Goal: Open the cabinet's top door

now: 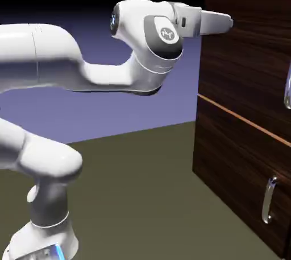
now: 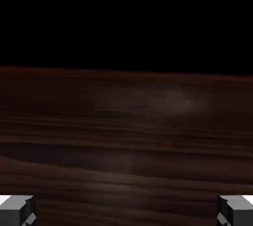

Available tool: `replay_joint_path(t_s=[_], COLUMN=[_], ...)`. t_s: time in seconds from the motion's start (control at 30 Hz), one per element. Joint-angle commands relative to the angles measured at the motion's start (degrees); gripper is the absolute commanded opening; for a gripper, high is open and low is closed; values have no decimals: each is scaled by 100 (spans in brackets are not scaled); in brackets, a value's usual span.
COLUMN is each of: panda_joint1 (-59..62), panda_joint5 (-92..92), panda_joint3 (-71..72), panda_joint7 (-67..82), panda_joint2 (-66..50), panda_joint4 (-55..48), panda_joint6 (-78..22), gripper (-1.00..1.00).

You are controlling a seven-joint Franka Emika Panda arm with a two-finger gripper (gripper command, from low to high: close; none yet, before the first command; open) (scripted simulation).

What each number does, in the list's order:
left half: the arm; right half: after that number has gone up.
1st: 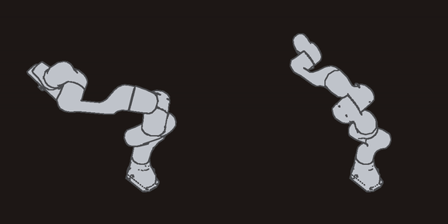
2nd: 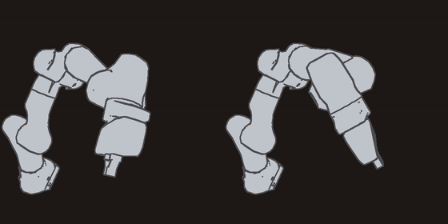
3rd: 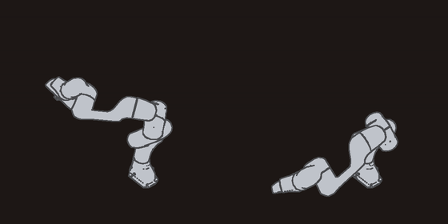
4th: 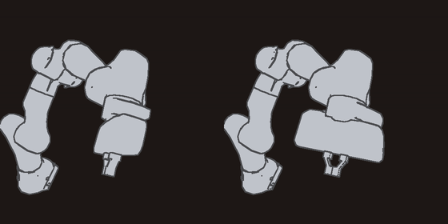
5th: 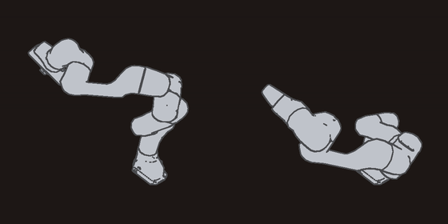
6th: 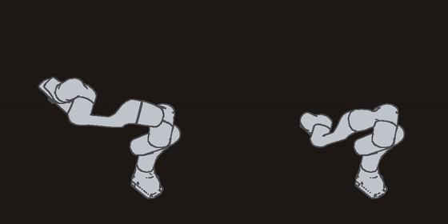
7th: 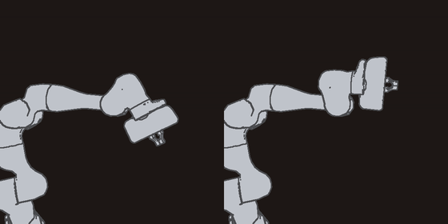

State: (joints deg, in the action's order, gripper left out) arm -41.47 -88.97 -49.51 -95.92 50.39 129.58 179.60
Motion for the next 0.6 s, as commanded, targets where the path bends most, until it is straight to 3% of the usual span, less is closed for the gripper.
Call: replay_joint_path(t_s=[0.0,0.57], panda_joint1=[-114,-2057], panda_joint5=[-250,-4486], panda_joint3=[-139,-2497], panda_joint7=[-150,-2696], panda_joint2=[50,894], panda_joint4=[-88,-1584], panda_joint6=[16,282], gripper=[0,0])
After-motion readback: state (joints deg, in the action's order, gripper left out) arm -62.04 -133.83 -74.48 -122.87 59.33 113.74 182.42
